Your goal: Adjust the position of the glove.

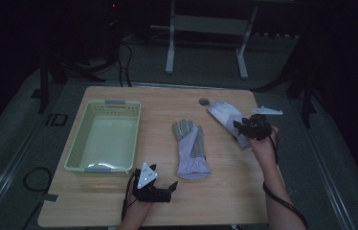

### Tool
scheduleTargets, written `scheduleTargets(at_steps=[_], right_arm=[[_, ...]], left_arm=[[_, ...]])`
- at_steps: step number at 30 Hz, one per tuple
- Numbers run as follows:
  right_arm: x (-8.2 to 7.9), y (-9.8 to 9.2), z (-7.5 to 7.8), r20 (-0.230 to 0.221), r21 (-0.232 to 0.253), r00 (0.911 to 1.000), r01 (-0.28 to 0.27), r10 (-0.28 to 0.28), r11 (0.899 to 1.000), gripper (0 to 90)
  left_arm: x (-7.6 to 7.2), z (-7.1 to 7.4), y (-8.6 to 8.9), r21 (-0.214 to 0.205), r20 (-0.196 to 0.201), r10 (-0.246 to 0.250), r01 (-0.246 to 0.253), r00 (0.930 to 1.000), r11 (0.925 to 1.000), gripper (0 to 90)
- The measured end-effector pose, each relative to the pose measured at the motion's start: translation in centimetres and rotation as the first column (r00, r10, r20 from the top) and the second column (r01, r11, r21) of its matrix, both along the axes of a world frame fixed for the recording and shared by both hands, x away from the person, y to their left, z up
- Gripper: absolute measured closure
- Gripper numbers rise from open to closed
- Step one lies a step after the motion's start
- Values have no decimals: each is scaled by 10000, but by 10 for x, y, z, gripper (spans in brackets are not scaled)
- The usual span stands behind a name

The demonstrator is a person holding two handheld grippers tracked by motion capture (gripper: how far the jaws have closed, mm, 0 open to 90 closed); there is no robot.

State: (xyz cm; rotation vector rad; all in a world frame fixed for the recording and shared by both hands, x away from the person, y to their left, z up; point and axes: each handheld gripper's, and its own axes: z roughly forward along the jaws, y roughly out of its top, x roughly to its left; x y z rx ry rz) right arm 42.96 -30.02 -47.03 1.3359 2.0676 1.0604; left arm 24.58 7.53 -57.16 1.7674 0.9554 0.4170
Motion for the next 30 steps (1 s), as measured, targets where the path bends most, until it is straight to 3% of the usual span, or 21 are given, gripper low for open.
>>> scheduleTargets(at_steps=[6, 8, 11, 13, 16, 19, 24, 25, 30], right_arm=[[23, -3, 5, 75, -337, 9999, 139, -137, 9993, 516], [33, -2, 3, -93, -370, 9999, 89, -92, 9993, 495], [46, -3, -4, -228, -559, 9996, 169, -182, 9983, 484], [56, -4, -12, -385, -1061, 9987, 297, -340, 9939, 483], [67, -8, -24, -739, -1147, 9961, 392, -479, 9926, 485], [74, -14, -35, -1091, -798, 9930, 358, -444, 9962, 485], [79, -16, -59, -1784, -806, 9828, 335, -475, 9962, 503], [79, -15, -62, -1788, -911, 9826, 348, -507, 9952, 503], [77, -21, -70, -1708, -356, 9846, 305, -361, 9989, 567]], left_arm=[[0, 0, -1, 77, 15, 77, -77, 10000, 9999, 0], [0, 0, -1, 96, 21, 92, -93, 10000, 9999, 0], [0, 0, -1, -14, -26, 148, -148, 9999, 9999, 0], [0, 0, 0, -56, -20, 143, -143, 9999, 9999, 0], [1, 0, 0, -36, -31, 151, -151, 9999, 9999, 0], [0, 0, 0, 2, 18, 114, -114, 9999, 9999, 0], [0, 0, -1, 57, 54, 47, -47, 10000, 10000, 0], [0, 0, -1, 74, 32, 26, -26, 10000, 10000, 0], [0, 0, -2, 68, 57, 15, -16, 10000, 10000, 0]])
